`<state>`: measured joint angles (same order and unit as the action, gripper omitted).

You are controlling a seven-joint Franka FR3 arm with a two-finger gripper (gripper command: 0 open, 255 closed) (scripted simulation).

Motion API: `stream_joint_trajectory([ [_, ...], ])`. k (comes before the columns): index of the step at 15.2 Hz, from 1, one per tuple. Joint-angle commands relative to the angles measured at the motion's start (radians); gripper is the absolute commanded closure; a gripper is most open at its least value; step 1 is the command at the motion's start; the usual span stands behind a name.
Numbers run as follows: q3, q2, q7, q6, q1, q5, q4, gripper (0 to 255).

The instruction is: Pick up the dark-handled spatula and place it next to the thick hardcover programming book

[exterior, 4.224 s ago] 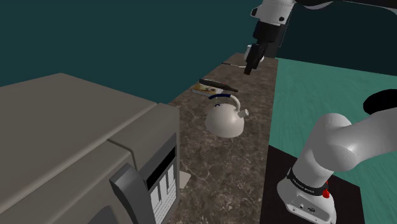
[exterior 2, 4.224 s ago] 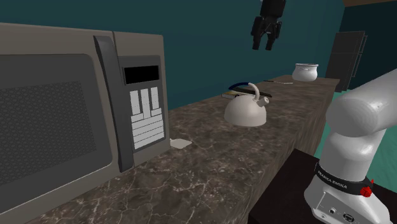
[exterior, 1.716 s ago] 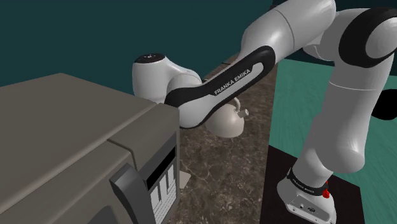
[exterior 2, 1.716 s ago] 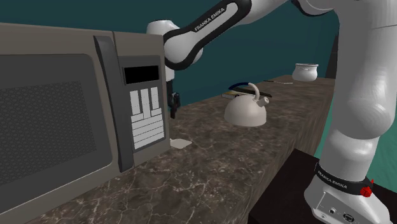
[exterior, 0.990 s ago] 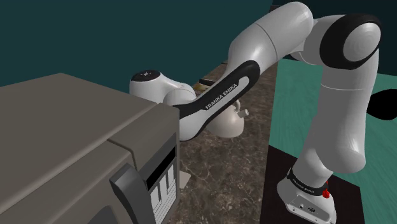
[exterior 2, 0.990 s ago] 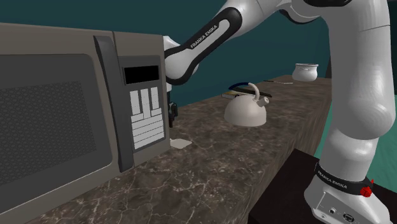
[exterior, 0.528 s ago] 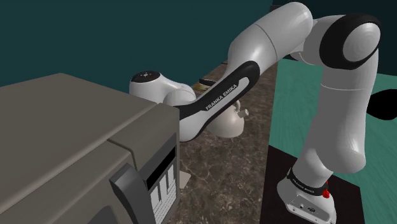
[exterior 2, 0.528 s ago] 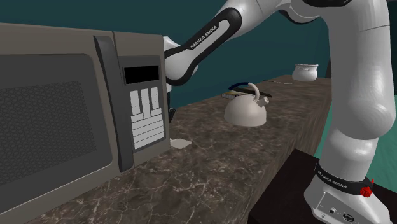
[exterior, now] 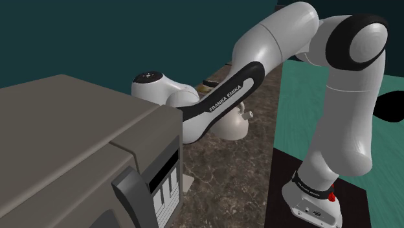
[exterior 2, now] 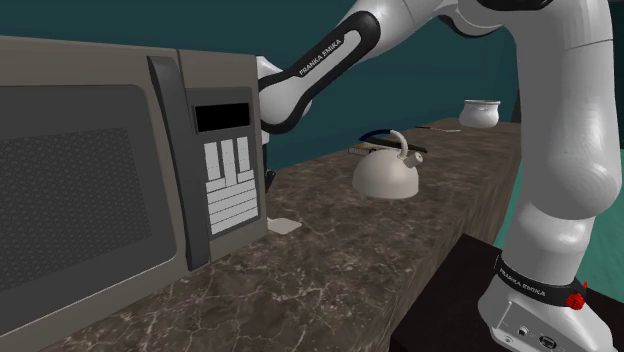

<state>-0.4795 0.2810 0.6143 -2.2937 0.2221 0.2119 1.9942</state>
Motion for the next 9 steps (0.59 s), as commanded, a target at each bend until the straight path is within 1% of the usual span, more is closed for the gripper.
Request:
stream_joint_trajectory([
  [1,-0.004,-0.012,-0.007,0.018,-0.003,-0.009,-0.007,255],
  [9,-0.017,-0.068,-0.036,0.11,-0.013,-0.051,-0.052,255],
])
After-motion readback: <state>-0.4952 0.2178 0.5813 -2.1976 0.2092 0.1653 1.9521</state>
